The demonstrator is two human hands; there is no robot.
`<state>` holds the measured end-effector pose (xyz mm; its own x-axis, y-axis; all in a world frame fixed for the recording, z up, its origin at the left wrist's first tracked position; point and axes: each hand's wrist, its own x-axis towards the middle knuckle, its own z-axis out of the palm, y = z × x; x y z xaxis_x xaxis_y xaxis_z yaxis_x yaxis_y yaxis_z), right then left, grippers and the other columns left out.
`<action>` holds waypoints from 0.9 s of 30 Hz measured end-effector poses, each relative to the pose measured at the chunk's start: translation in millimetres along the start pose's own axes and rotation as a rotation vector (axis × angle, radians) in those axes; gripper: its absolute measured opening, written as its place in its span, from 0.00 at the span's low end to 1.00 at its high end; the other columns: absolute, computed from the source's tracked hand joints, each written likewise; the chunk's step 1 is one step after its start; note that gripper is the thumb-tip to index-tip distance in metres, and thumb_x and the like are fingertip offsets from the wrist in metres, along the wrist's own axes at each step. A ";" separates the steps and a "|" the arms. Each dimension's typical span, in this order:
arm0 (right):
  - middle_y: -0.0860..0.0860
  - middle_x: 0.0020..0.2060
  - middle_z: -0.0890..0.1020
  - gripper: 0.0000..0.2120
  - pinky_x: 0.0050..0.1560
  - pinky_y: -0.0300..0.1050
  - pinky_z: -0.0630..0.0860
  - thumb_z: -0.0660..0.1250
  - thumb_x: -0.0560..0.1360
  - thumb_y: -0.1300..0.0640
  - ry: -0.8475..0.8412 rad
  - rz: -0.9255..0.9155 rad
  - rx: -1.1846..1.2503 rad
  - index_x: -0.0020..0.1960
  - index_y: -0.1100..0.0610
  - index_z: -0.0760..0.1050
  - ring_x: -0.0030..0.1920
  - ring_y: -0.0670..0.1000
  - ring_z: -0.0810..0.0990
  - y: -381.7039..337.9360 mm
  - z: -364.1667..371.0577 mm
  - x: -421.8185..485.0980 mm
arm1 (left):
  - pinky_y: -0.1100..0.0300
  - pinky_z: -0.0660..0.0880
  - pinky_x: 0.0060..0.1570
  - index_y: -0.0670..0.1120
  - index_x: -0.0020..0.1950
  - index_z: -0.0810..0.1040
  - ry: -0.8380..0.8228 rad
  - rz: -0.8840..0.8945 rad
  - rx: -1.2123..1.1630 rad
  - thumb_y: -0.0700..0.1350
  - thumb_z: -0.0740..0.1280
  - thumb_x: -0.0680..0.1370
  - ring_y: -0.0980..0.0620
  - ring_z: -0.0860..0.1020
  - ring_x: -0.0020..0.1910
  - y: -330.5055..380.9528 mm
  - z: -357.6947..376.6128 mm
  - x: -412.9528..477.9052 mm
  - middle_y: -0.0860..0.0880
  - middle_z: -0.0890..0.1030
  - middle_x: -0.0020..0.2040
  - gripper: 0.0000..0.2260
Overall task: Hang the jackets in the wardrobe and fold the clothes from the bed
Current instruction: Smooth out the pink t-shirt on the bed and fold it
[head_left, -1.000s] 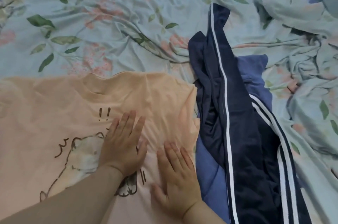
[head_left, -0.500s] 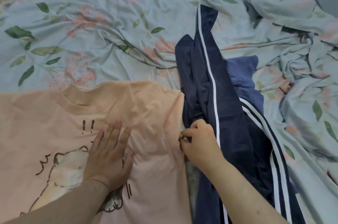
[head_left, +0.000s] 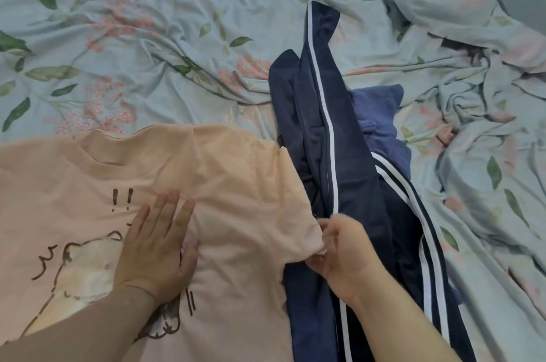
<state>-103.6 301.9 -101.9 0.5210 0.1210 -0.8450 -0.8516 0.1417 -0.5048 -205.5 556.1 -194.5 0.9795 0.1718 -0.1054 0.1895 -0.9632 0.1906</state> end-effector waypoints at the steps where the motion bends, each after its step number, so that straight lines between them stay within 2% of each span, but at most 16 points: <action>1: 0.55 0.34 0.74 0.10 0.29 0.43 0.74 0.60 0.70 0.60 -0.044 0.035 -0.089 0.45 0.65 0.76 0.28 0.50 0.72 -7.7 3.9 3.9 | 0.49 0.49 0.74 0.40 0.73 0.69 -0.001 0.000 0.000 0.53 0.54 0.74 0.41 0.64 0.72 -0.1 0.0 -0.7 0.37 0.68 0.73 0.31; 3: 0.53 0.37 0.81 0.21 0.34 0.44 0.76 0.64 0.76 0.45 -0.095 0.056 -0.258 0.52 0.62 0.82 0.34 0.50 0.79 -26.1 15.8 14.8 | 0.48 0.51 0.74 0.40 0.73 0.70 -0.003 -0.001 0.001 0.53 0.54 0.74 0.41 0.65 0.72 0.5 -0.4 -1.1 0.37 0.69 0.73 0.31; 4: 0.52 0.39 0.84 0.21 0.39 0.44 0.77 0.66 0.76 0.41 -0.102 0.031 -0.333 0.53 0.59 0.83 0.38 0.50 0.82 -34.2 24.9 21.5 | 0.48 0.51 0.73 0.40 0.73 0.70 -0.005 -0.001 0.003 0.54 0.54 0.74 0.40 0.65 0.72 0.5 -0.7 -0.7 0.37 0.69 0.73 0.31; 6: 0.52 0.42 0.86 0.15 0.46 0.46 0.80 0.70 0.75 0.46 -0.143 -0.016 -0.416 0.51 0.58 0.84 0.43 0.51 0.84 -45.9 46.4 32.6 | 0.47 0.52 0.73 0.40 0.73 0.70 -0.007 -0.004 0.001 0.54 0.54 0.74 0.40 0.65 0.72 0.0 -1.3 -0.9 0.37 0.69 0.73 0.31; 8: 0.53 0.40 0.86 0.08 0.44 0.47 0.81 0.72 0.75 0.52 -0.161 -0.044 -0.472 0.41 0.56 0.84 0.40 0.51 0.84 -48.8 66.3 40.8 | 0.48 0.51 0.73 0.40 0.72 0.70 -0.007 -0.001 -0.005 0.54 0.54 0.73 0.40 0.66 0.71 -0.3 -2.0 -0.9 0.37 0.69 0.73 0.31; 9: 0.53 0.35 0.84 0.11 0.40 0.47 0.81 0.73 0.74 0.55 -0.137 -0.075 -0.504 0.33 0.54 0.82 0.37 0.51 0.83 -50.0 73.6 44.2 | 0.48 0.51 0.73 0.40 0.72 0.70 -0.007 0.002 -0.004 0.54 0.54 0.73 0.40 0.66 0.71 0.1 -2.3 0.3 0.37 0.69 0.73 0.31; 10: 0.53 0.33 0.83 0.13 0.39 0.46 0.81 0.74 0.73 0.57 -0.088 -0.094 -0.540 0.30 0.54 0.79 0.35 0.51 0.83 -49.6 78.9 47.0 | 0.49 0.50 0.74 0.40 0.72 0.70 -0.014 0.001 -0.003 0.54 0.54 0.73 0.40 0.66 0.71 0.3 -2.4 -0.5 0.37 0.69 0.73 0.31; 12: 0.56 0.39 0.85 0.03 0.47 0.52 0.83 0.72 0.72 0.61 -0.042 -0.078 -0.558 0.39 0.59 0.82 0.42 0.55 0.85 -49.5 85.0 48.5 | 0.49 0.50 0.74 0.40 0.72 0.70 -0.020 -0.002 -0.007 0.54 0.54 0.73 0.41 0.65 0.72 0.0 -2.8 -0.1 0.37 0.69 0.73 0.31; 13: 0.57 0.42 0.86 0.04 0.51 0.54 0.82 0.70 0.72 0.62 -0.025 -0.041 -0.563 0.45 0.61 0.83 0.45 0.58 0.85 -49.9 84.1 46.1 | 0.49 0.50 0.74 0.40 0.72 0.71 -0.018 0.000 -0.009 0.54 0.54 0.73 0.41 0.65 0.72 0.1 -2.6 -0.3 0.37 0.69 0.73 0.31; 15: 0.58 0.44 0.86 0.08 0.54 0.55 0.81 0.67 0.72 0.65 -0.033 -0.005 -0.545 0.48 0.61 0.83 0.49 0.58 0.85 -51.6 73.4 42.1 | 0.48 0.51 0.74 0.40 0.72 0.71 -0.021 0.003 -0.007 0.54 0.54 0.74 0.40 0.65 0.72 0.0 -2.8 -0.1 0.37 0.69 0.73 0.31; 17: 0.56 0.46 0.86 0.10 0.54 0.54 0.82 0.66 0.73 0.69 -0.055 -0.098 -0.452 0.50 0.60 0.82 0.49 0.57 0.85 -51.3 54.3 42.2 | 0.48 0.52 0.74 0.40 0.72 0.71 -0.019 -0.001 -0.007 0.53 0.54 0.74 0.41 0.65 0.72 -0.9 -3.0 0.3 0.37 0.69 0.73 0.30; 19: 0.56 0.46 0.86 0.07 0.51 0.51 0.82 0.67 0.75 0.68 -0.070 -0.208 -0.265 0.52 0.61 0.80 0.46 0.55 0.85 -48.3 32.1 40.5 | 0.47 0.52 0.73 0.40 0.72 0.70 -0.011 0.004 -0.010 0.53 0.55 0.73 0.41 0.64 0.72 -1.1 -2.3 1.2 0.37 0.69 0.73 0.30; 22: 0.58 0.45 0.85 0.05 0.44 0.49 0.80 0.66 0.78 0.65 0.064 -0.279 -0.059 0.52 0.61 0.80 0.43 0.54 0.83 -36.0 6.9 41.1 | 0.44 0.56 0.72 0.41 0.73 0.69 -0.008 0.012 -0.012 0.53 0.55 0.73 0.41 0.65 0.72 -2.6 0.9 -0.5 0.38 0.68 0.74 0.31; 25: 0.57 0.43 0.82 0.03 0.39 0.50 0.75 0.67 0.78 0.59 0.299 -0.284 -0.128 0.48 0.57 0.79 0.40 0.54 0.78 -29.5 1.6 42.6 | 0.43 0.58 0.72 0.42 0.74 0.68 -0.004 0.021 -0.018 0.53 0.56 0.73 0.41 0.65 0.73 -4.3 3.3 -0.7 0.39 0.67 0.74 0.31; 27: 0.52 0.38 0.78 0.13 0.34 0.46 0.72 0.68 0.74 0.45 0.388 -0.279 -0.296 0.43 0.55 0.76 0.36 0.52 0.74 -31.5 8.0 42.6 | 0.44 0.57 0.72 0.43 0.75 0.66 -0.006 0.022 -0.012 0.53 0.56 0.73 0.41 0.64 0.73 -5.5 4.2 -0.2 0.39 0.67 0.74 0.31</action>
<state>-54.1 310.5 -120.6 0.7166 -0.2600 -0.6472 -0.6939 -0.1720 -0.6992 -207.0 560.4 -199.6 0.9830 0.1495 -0.1070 0.1689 -0.9642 0.2046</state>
